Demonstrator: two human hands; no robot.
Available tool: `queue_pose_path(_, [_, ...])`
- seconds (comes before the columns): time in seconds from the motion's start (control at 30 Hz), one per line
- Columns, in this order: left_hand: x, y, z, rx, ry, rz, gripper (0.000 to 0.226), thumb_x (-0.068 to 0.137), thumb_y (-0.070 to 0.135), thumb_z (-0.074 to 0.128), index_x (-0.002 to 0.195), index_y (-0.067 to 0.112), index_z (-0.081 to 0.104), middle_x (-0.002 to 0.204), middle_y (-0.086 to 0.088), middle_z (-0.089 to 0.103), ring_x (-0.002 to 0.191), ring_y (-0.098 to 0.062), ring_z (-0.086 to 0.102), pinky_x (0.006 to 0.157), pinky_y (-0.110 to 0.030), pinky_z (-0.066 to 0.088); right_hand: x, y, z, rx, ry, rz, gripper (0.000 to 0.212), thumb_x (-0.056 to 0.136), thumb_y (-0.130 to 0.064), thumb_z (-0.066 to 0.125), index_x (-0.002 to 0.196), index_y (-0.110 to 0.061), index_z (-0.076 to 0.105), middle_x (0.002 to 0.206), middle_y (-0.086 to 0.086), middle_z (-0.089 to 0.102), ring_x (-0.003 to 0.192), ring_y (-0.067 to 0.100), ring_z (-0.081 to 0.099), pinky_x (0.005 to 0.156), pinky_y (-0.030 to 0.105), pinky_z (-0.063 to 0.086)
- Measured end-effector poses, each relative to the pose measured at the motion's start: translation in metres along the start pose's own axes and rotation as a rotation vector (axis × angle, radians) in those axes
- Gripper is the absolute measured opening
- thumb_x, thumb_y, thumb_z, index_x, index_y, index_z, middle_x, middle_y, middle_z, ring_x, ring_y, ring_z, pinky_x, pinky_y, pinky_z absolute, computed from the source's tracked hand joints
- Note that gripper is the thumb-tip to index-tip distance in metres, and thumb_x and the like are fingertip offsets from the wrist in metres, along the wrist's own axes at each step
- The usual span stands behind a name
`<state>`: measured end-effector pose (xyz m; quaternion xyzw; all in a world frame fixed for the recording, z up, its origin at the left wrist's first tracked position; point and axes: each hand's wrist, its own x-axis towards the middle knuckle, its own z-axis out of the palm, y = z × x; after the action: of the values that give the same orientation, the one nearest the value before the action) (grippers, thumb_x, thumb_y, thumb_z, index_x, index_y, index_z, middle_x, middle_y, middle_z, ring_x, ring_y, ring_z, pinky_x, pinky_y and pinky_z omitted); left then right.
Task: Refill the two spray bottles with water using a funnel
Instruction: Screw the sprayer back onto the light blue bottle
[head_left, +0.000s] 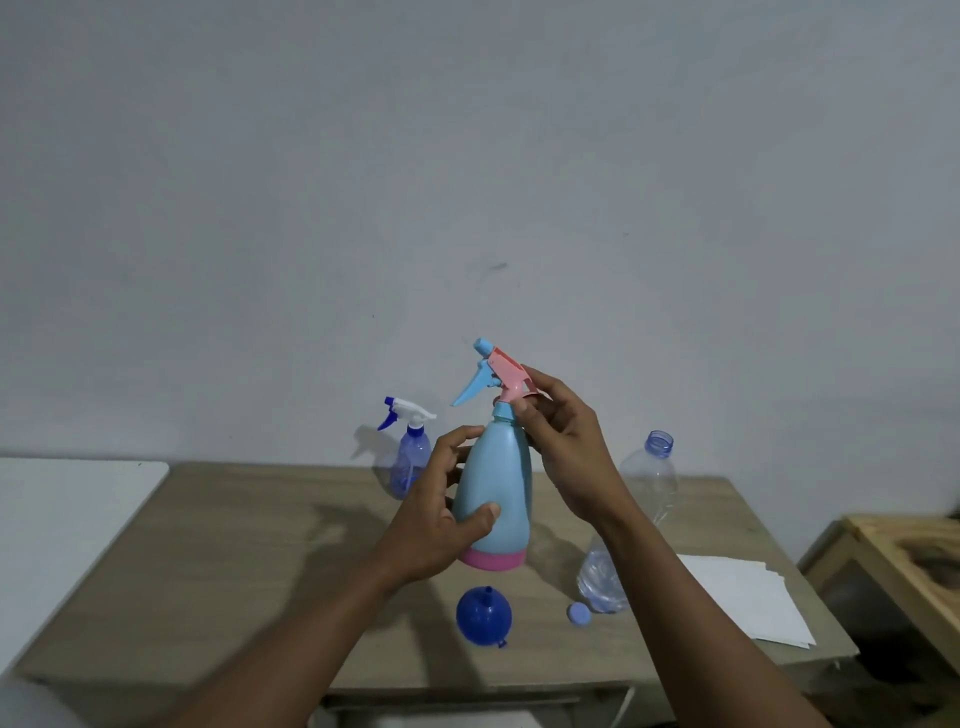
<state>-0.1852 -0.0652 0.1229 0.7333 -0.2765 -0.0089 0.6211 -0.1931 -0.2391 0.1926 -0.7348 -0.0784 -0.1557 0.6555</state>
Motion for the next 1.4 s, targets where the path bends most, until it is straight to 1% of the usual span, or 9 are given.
queue_pose_path(0.2, [0.002, 0.011, 0.005, 0.001, -0.005, 0.021, 0.072, 0.073, 0.047, 0.070, 0.136, 0.050, 0.035, 0.128, 0.018, 0.052, 0.113, -0.010, 0.058, 0.080, -0.031, 0.060, -0.004, -0.012, -0.001, -0.120, -0.026, -0.071, 0.044, 0.098, -0.027, 0.062, 0.140, -0.034, 0.049, 0.122, -0.009, 0.064, 0.098, 0.003, 0.066, 0.081, 0.024, 0.056])
queue_pose_path(0.33, [0.004, 0.017, 0.007, -0.002, -0.002, 0.040, 0.072, 0.074, 0.047, 0.070, 0.137, 0.049, 0.035, 0.126, 0.027, 0.051, 0.114, -0.008, 0.057, 0.079, -0.028, 0.059, -0.006, -0.011, -0.001, 0.028, -0.042, -0.024, 0.044, 0.101, -0.027, 0.056, 0.142, -0.037, 0.045, 0.120, -0.002, 0.070, 0.106, 0.021, 0.070, 0.090, 0.038, 0.059])
queue_pose_path(0.5, [0.006, 0.021, 0.011, 0.035, 0.030, 0.081, 0.070, 0.077, 0.050, 0.068, 0.134, 0.051, 0.029, 0.137, 0.015, 0.047, 0.118, -0.009, 0.056, 0.084, -0.025, 0.058, -0.009, -0.011, 0.008, 0.037, 0.063, -0.110, 0.055, 0.104, -0.025, 0.051, 0.147, -0.047, 0.025, 0.104, -0.003, 0.074, 0.094, 0.023, 0.073, 0.082, 0.034, 0.060])
queue_pose_path(0.67, [0.005, 0.030, 0.017, 0.045, 0.006, 0.118, 0.061, 0.081, 0.056, 0.061, 0.135, 0.042, 0.034, 0.131, 0.029, 0.042, 0.119, -0.003, 0.052, 0.077, -0.018, 0.055, -0.003, -0.014, 0.010, 0.039, 0.177, -0.222, 0.035, 0.105, -0.020, 0.050, 0.134, -0.037, 0.043, 0.096, 0.008, 0.071, 0.084, 0.030, 0.071, 0.079, 0.049, 0.060])
queue_pose_path(0.87, [0.009, 0.035, 0.009, 0.038, -0.147, 0.104, 0.081, 0.079, 0.036, 0.078, 0.140, 0.053, 0.027, 0.137, 0.029, 0.035, 0.120, 0.000, 0.051, 0.080, -0.027, 0.060, 0.001, -0.025, 0.002, 0.108, 0.218, -0.212, 0.028, 0.103, -0.019, 0.052, 0.129, -0.030, 0.048, 0.095, 0.009, 0.071, 0.081, 0.027, 0.072, 0.074, 0.037, 0.060])
queue_pose_path(0.97, [0.009, 0.035, 0.007, 0.027, -0.157, 0.083, 0.083, 0.080, 0.028, 0.081, 0.140, 0.053, 0.029, 0.138, 0.029, 0.033, 0.119, 0.001, 0.050, 0.078, -0.032, 0.062, 0.002, -0.026, -0.002, 0.113, 0.178, -0.181, 0.028, 0.104, -0.021, 0.051, 0.130, -0.027, 0.047, 0.100, 0.008, 0.073, 0.086, 0.029, 0.073, 0.077, 0.040, 0.061])
queue_pose_path(1.13, [0.007, 0.029, 0.007, 0.025, -0.093, 0.085, 0.086, 0.073, 0.036, 0.083, 0.143, 0.045, 0.034, 0.142, 0.018, 0.036, 0.119, -0.022, 0.055, 0.076, -0.041, 0.063, 0.004, -0.027, -0.019, 0.006, 0.049, -0.140, 0.030, 0.104, -0.017, 0.050, 0.132, -0.028, 0.049, 0.116, 0.002, 0.074, 0.110, 0.020, 0.069, 0.094, 0.036, 0.055])
queue_pose_path(1.3, [0.006, 0.027, 0.008, 0.065, -0.068, 0.093, 0.086, 0.072, 0.035, 0.085, 0.141, 0.046, 0.036, 0.141, 0.023, 0.036, 0.120, -0.020, 0.054, 0.076, -0.036, 0.063, 0.006, -0.031, -0.032, -0.011, -0.025, -0.148, 0.038, 0.098, -0.009, 0.062, 0.129, -0.028, 0.053, 0.106, 0.018, 0.072, 0.103, 0.034, 0.066, 0.095, 0.046, 0.052])
queue_pose_path(1.4, [0.007, 0.027, 0.008, 0.079, -0.064, 0.098, 0.086, 0.073, 0.033, 0.085, 0.142, 0.044, 0.036, 0.140, 0.026, 0.036, 0.121, -0.018, 0.053, 0.076, -0.034, 0.063, 0.009, -0.036, -0.037, -0.126, -0.086, -0.193, 0.041, 0.098, -0.006, 0.061, 0.135, -0.022, 0.057, 0.120, 0.006, 0.070, 0.111, 0.024, 0.067, 0.099, 0.039, 0.054])
